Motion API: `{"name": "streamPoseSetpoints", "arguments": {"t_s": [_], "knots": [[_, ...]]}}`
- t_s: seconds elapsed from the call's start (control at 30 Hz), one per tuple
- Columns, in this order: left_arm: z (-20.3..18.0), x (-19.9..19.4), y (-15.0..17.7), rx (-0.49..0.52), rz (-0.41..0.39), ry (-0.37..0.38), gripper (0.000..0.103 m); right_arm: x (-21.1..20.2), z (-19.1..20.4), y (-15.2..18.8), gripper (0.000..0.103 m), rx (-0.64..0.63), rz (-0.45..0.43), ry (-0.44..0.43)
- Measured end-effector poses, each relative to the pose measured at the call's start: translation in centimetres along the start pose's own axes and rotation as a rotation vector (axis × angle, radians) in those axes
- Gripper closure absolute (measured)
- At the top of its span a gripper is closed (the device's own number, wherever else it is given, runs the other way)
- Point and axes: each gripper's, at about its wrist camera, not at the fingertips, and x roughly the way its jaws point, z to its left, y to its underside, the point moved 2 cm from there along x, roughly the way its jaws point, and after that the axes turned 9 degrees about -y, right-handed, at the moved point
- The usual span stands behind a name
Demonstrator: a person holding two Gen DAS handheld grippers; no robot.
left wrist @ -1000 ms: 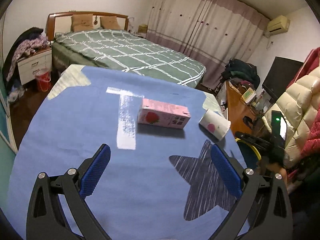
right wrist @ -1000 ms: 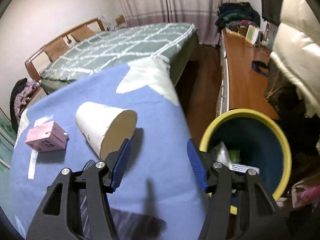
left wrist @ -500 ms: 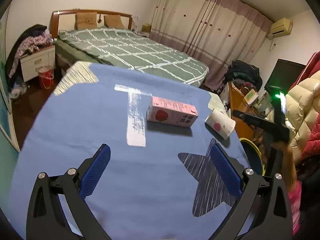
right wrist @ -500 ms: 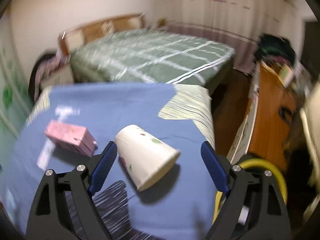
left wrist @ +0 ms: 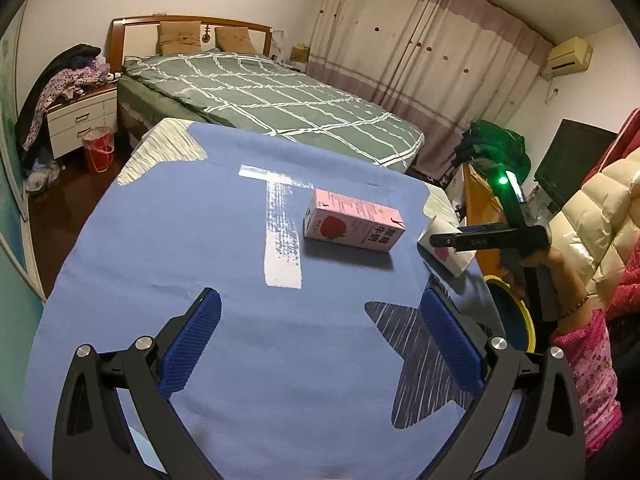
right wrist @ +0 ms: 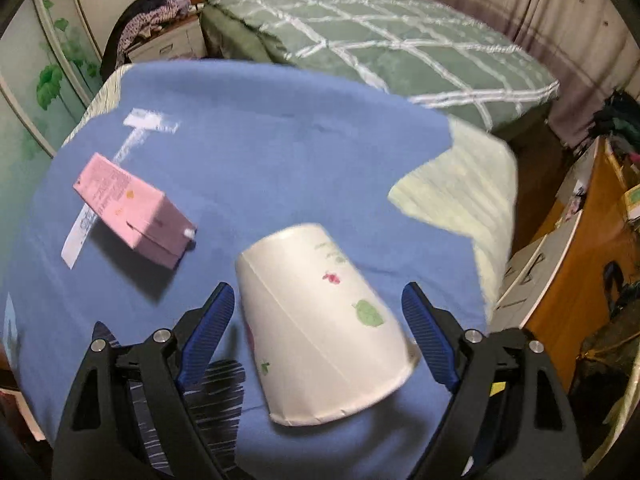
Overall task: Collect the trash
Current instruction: 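Carry the paper cup with the right gripper into the bin and release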
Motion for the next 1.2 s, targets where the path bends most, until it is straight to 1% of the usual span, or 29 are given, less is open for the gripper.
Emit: {"name": "streamPoseSetpoints", "arguments": {"t_s": [0.07, 0.13, 0.2, 0.23, 0.37, 0.47, 0.57, 0.77, 0.8, 0.87, 0.93, 0.97, 1.07, 1.13, 1.2], "knots": [[0.0, 0.1, 0.1, 0.002, 0.003, 0.002, 0.005, 0.4, 0.3, 0.6, 0.022, -0.010, 0.003, -0.003], [0.0, 0.3, 0.1, -0.001, 0.007, 0.002, 0.005, 0.7, 0.5, 1.3, 0.022, -0.010, 0.005, 0.018], [0.1, 0.6, 0.2, -0.004, 0.017, 0.004, 0.005, 1.0, 0.4, 1.9, 0.034, 0.010, 0.009, 0.024], [0.1, 0.7, 0.3, -0.004, 0.020, 0.006, 0.005, 1.1, 0.2, 2.2, 0.034, 0.032, 0.007, 0.021], [0.0, 0.8, 0.5, -0.002, 0.024, 0.008, 0.005, -0.2, -0.3, 2.9, 0.040, 0.100, -0.064, 0.003], [0.0, 0.9, 0.6, -0.001, 0.026, 0.015, 0.005, -1.8, -0.5, 3.9, 0.040, 0.163, -0.127, -0.021], [-0.2, 1.2, 0.9, 0.005, 0.036, 0.020, 0.005, -3.4, -1.0, 5.1, 0.040, 0.244, -0.193, 0.002], [-0.6, 2.0, 1.4, 0.013, 0.058, 0.032, 0.005, -7.0, -3.6, 9.3, 0.040, 0.534, -0.389, 0.111], [-0.6, 2.1, 1.4, 0.015, 0.059, 0.035, 0.005, -7.5, -4.2, 9.9, 0.039, 0.570, -0.409, 0.141], [-0.6, 2.3, 1.5, 0.019, 0.063, 0.045, 0.005, -8.7, -5.7, 11.3, 0.039, 0.646, -0.449, 0.230], [-0.7, 2.6, 1.5, 0.024, 0.071, 0.049, 0.005, -10.1, -7.7, 13.0, 0.038, 0.748, -0.492, 0.327], [-0.7, 2.9, 1.5, 0.023, 0.074, 0.047, 0.005, -10.6, -8.9, 14.0, 0.038, 0.797, -0.503, 0.379], [-0.7, 3.6, 1.5, 0.016, 0.094, 0.052, 0.005, -10.9, -11.1, 16.1, 0.038, 0.880, -0.487, 0.456], [-0.7, 4.0, 1.5, 0.013, 0.106, 0.055, 0.005, -10.5, -12.2, 17.0, 0.037, 0.919, -0.459, 0.489], [-0.9, 4.4, 1.5, 0.017, 0.112, 0.057, 0.005, -10.2, -13.3, 17.7, 0.034, 0.946, -0.437, 0.502]]}}
